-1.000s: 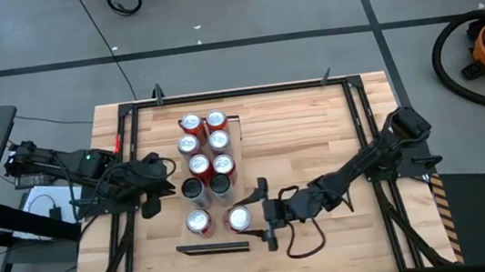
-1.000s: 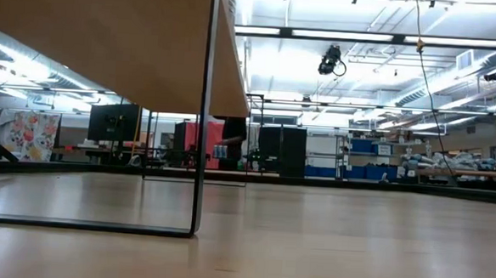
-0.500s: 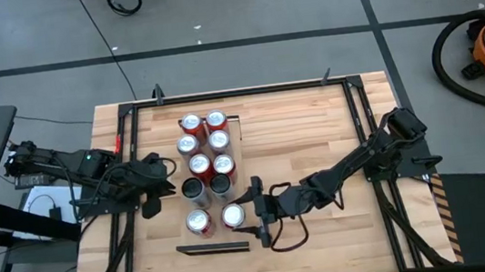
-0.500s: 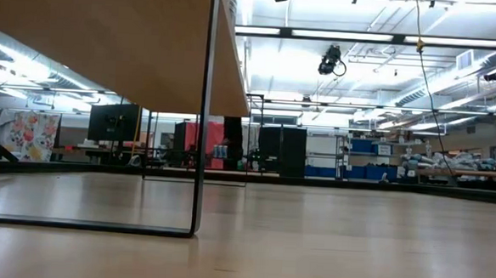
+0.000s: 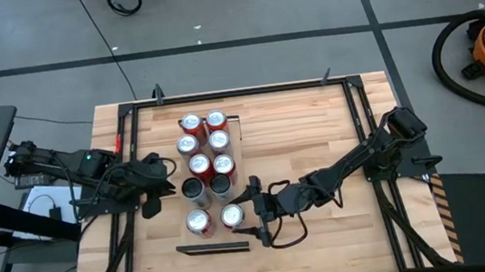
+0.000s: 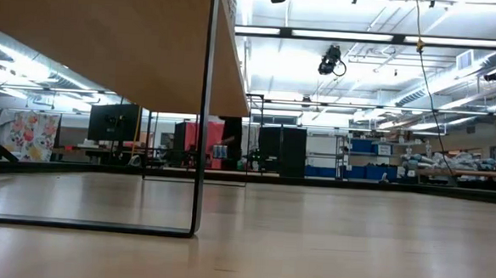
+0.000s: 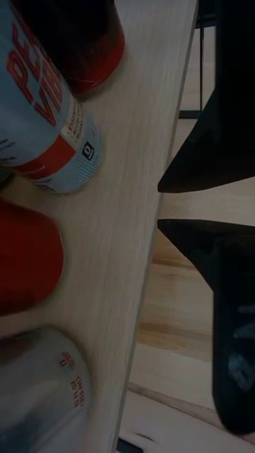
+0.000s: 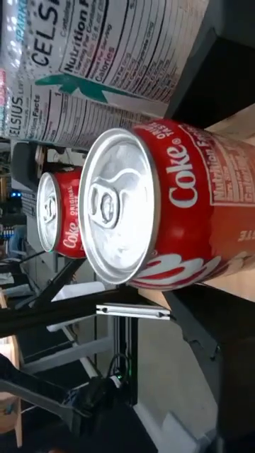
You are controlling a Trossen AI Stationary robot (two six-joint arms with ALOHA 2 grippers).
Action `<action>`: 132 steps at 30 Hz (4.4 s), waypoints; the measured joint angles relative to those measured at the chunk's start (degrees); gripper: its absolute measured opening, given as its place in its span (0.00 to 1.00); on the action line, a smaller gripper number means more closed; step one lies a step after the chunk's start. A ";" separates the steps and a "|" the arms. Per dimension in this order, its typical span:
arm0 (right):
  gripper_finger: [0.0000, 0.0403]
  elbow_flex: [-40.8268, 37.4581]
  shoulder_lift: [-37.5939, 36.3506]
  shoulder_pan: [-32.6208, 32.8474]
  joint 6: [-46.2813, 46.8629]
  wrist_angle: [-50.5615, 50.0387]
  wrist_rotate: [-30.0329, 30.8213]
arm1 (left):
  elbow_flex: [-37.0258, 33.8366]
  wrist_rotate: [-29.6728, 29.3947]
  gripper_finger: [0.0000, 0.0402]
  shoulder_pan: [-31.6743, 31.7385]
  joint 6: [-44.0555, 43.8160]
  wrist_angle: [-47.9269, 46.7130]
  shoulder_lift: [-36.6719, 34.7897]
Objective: Place canned beverage on shelf
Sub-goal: Put the red silver soda can on the shelf aligned with the other red silver soda can, then return to Home Position
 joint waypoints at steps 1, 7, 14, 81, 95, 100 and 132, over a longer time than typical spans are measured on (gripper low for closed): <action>0.89 0.00 -0.02 0.01 0.00 0.00 0.02 | 0.00 0.00 0.20 0.00 0.00 -0.02 0.00; 0.89 -0.02 -0.02 0.08 -1.03 0.84 0.04 | 0.00 0.00 0.20 0.00 0.00 -0.01 0.00; 0.89 -0.02 -0.02 1.92 -7.64 5.27 4.06 | 0.00 0.00 0.20 0.00 0.01 -0.02 0.00; 0.86 -46.02 -49.16 -4.88 -8.91 11.88 2.92 | -25.60 -26.65 0.20 -0.64 11.67 39.64 -25.70; 0.86 -59.66 -68.37 -7.93 -6.58 13.39 4.91 | -27.04 -30.68 0.20 -0.63 10.65 37.41 -31.50; 0.86 -61.11 -72.63 -8.09 -8.15 13.19 4.86 | -27.04 -32.98 0.20 -0.63 9.07 36.80 -30.54; 0.86 -67.17 -94.18 -8.26 -11.05 2.31 19.16 | -27.04 -15.67 0.20 -8.61 8.85 38.96 -32.74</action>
